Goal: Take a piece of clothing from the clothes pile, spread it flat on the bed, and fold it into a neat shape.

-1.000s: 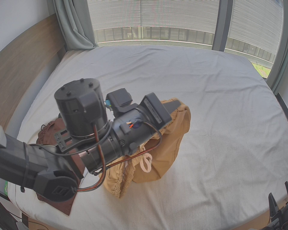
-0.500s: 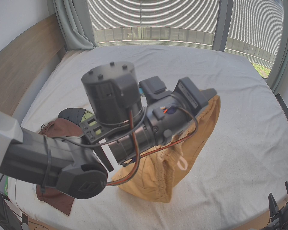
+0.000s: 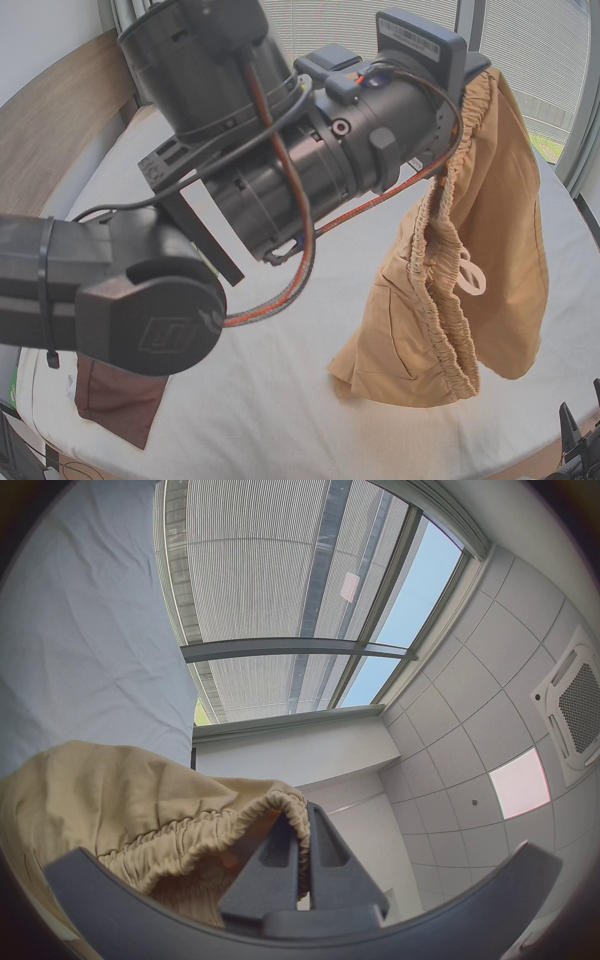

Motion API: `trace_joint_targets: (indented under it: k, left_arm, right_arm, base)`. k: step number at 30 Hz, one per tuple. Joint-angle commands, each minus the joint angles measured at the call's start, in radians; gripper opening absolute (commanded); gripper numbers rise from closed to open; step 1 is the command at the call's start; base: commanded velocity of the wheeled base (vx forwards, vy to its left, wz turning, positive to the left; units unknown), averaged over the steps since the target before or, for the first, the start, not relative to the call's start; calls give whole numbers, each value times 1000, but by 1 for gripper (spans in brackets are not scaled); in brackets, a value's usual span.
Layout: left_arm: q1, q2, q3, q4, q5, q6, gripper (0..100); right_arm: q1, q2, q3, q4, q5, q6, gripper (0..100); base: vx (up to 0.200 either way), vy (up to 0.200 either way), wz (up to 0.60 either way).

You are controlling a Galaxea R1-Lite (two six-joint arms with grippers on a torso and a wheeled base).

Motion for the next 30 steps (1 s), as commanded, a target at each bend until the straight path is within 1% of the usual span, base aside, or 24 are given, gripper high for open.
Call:
trace_joint_targets:
  k: [1, 2, 4, 5, 6, 7, 8, 9, 10, 14, 15, 18, 25, 30]
  left_arm:
    - [69, -48, 190, 15, -1, 59, 0]
    - [69, -48, 190, 15, -1, 59, 0]
    - [121, -69, 295, 12, -7, 144, 0]
    - [133, -73, 321, 9, -10, 163, 0]
    - [135, -73, 324, 9, -12, 165, 0]
    - [154, -74, 374, -7, -26, 199, 0]
    - [165, -77, 403, -23, -38, 213, 0]
    - [165, -77, 403, -23, -38, 213, 0]
    - [185, -77, 460, -63, -58, 234, 0]
    - [230, -49, 548, -141, -66, 291, 0]
    - [231, -48, 549, -145, -66, 292, 0]
    - [270, -34, 588, -204, -72, 297, 0]
    - [297, -36, 646, -249, -72, 297, 0]
    - [322, -36, 716, -299, -70, 298, 0]
  right_arm:
    - [0, -13, 16, 0, 1, 0, 100]
    - [0, -13, 16, 0, 1, 0, 100]
    - [0, -13, 18, 0, 1, 0, 100]
    - [0, -13, 16, 0, 1, 0, 100]
    - [0, -13, 16, 0, 1, 0, 100]
    - [0, -13, 16, 0, 1, 0, 100]
    - [0, -13, 16, 0, 1, 0, 100]
    - [0, -13, 16, 0, 1, 0, 100]
    - [0, -13, 16, 0, 1, 0, 100]
    - [0, -13, 16, 0, 1, 0, 100]
    - [0, -13, 16, 0, 1, 0, 100]
    - [0, -13, 16, 0, 1, 0, 100]
    - [0, -13, 16, 0, 1, 0, 100]
    - [0, -13, 16, 0, 1, 0, 100]
  base:
    - [0, 0, 0]
    - [0, 0, 0]
    - [0, 0, 0]
    - [0, 0, 0]
    - [0, 0, 0]
    - [0, 0, 0]
    - [0, 0, 0]
    - [0, 0, 0]
    - [0, 0, 0]
    - [0, 0, 0]
    - [0, 0, 0]
    - [0, 0, 0]
    - [0, 0, 0]
    - [0, 0, 0]
